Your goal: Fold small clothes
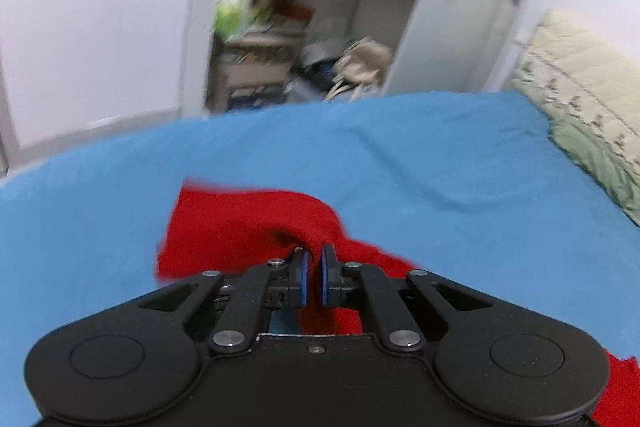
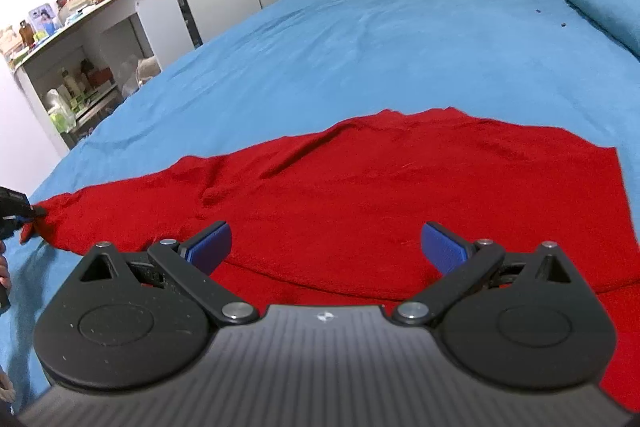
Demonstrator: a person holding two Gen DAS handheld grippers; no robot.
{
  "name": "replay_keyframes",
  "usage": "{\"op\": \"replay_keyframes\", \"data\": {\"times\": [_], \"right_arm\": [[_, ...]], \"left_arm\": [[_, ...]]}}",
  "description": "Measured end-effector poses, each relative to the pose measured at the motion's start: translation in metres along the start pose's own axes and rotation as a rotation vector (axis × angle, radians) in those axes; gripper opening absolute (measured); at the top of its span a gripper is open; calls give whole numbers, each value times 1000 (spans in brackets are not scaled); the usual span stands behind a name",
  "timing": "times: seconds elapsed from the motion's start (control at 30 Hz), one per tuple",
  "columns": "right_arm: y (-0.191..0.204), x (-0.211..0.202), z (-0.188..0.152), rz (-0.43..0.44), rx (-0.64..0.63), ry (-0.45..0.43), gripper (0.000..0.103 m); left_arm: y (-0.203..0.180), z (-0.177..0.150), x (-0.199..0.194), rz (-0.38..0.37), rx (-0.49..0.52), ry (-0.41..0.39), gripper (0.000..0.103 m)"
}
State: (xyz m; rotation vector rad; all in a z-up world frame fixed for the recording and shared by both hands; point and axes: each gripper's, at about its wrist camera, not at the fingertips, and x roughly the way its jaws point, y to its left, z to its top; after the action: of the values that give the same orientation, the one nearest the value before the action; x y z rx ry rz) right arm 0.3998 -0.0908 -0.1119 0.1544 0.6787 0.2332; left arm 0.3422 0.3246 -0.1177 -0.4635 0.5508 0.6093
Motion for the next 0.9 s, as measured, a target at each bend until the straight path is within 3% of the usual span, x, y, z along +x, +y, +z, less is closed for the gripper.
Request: {"op": "replay_keyframes", "data": {"times": [0.2,0.3,0.43,0.5,0.67,0.7,0.77,0.83,0.87,0.9], "right_arm": [[-19,-26,8,-16,15,-35,103],[-33,-40,12,-32,25,-50,103],[-56,-63,16,-65,41,-77,103],[-69,-71,15,-88,46,-81,103],[-97,-81,0,-163,60,-39,103],[-101,-81,-5,-166,66,-26,103],[-107,-80,-13,-166,81,-5,103],[-111,-78,-19,-162,91,11,103],[-112,-78,-19,-160,91,15,103],[-112,-77,-19,-158,88,14,103]], "left_arm": [[-79,-1,-57,-150,137,-117,6],[-134,-19,-93,-288,241,-145,6],[-211,-73,-126,-499,402,-94,6],[-241,-112,-126,-567,461,-10,6],[-283,-219,-91,-542,657,207,6],[-285,-233,-88,-529,688,223,7],[-287,-245,-94,-522,756,168,7],[-289,-240,-100,-527,782,161,15],[-287,-236,-105,-540,769,172,34],[-283,-229,-110,-562,757,177,62]]}}
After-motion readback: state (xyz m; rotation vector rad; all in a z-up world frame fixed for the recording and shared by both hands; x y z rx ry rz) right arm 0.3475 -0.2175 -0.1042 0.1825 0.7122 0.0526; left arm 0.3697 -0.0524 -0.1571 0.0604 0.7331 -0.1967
